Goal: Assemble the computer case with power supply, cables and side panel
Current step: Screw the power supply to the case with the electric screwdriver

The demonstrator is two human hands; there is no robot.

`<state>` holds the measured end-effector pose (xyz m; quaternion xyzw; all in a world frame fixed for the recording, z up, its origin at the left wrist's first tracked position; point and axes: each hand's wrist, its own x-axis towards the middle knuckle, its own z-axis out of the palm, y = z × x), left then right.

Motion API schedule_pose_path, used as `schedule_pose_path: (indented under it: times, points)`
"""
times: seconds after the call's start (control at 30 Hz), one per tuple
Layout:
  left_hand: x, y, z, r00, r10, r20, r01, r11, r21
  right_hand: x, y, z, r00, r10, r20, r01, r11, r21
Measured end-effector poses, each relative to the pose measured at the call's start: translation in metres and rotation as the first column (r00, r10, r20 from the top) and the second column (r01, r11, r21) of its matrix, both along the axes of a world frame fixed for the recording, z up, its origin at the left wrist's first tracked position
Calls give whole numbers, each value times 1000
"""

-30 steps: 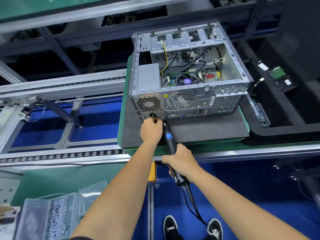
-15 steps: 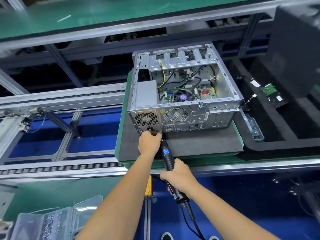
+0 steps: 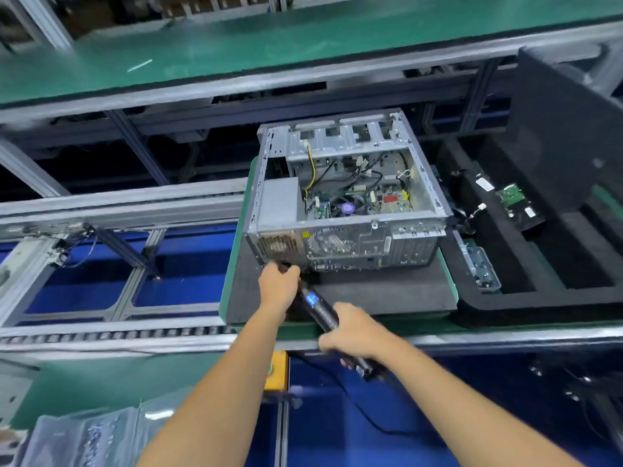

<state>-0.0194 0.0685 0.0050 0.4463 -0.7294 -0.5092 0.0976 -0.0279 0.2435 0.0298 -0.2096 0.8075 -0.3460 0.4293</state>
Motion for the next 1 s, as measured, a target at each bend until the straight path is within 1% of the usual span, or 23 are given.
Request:
schedule_pose_path:
  times: [0.1,0.13,0.2,0.27,0.33,0.4,0.47,0.53,0.6,0.63,0.67,0.73,0.8,0.87,0.93,1.0]
  points:
    - [4,-3,14,998,60,-16,-61,991,-115,-17,3,9,985,143,-96,-139,989,49]
    - [5,-4,17,996,82,-25,-84,989,-123,-22,4,10,972,191,-138,-182,980,77]
    - [6,-8,22,995,95,-37,-98,991,-93,-30,5,11,946,262,-194,-244,964,108]
    - [8,-10,26,999,42,-31,-45,994,-99,-36,7,13,933,293,-210,-276,955,107]
    - [11,-10,34,998,-61,7,62,979,-193,-42,10,16,919,309,-244,-294,951,98]
    - [13,-7,49,978,-189,90,209,912,-354,-50,14,23,901,330,-282,-321,944,79]
    - [14,-3,69,939,-289,185,343,807,-482,-58,18,35,869,367,-331,-371,927,53]
    - [13,0,93,919,-340,198,391,734,-555,-69,22,53,832,394,-391,-414,909,34]
    - [7,0,117,924,-365,116,358,715,-600,-81,24,74,823,384,-419,-422,907,3]
    - [2,0,128,932,-362,34,309,740,-598,-88,26,85,840,367,-399,-417,908,-43]
    - [-5,0,138,937,-340,-76,239,787,-569,-94,28,95,872,341,-352,-402,908,-117]
    - [-22,3,153,916,-248,-316,88,891,-445,-107,34,111,927,275,-256,-339,905,-257]
    - [-43,9,161,868,-150,-473,-14,945,-326,-121,38,118,948,211,-238,-279,912,-300]
    - [-66,12,161,837,-94,-539,-75,956,-284,-136,39,119,960,148,-238,-217,929,-299]
    - [-90,11,158,828,-68,-557,-101,958,-267,-153,37,116,968,88,-235,-156,946,-286]
    - [-114,4,152,842,-99,-531,-73,953,-293,-171,34,114,994,-23,-107,-16,937,-348]
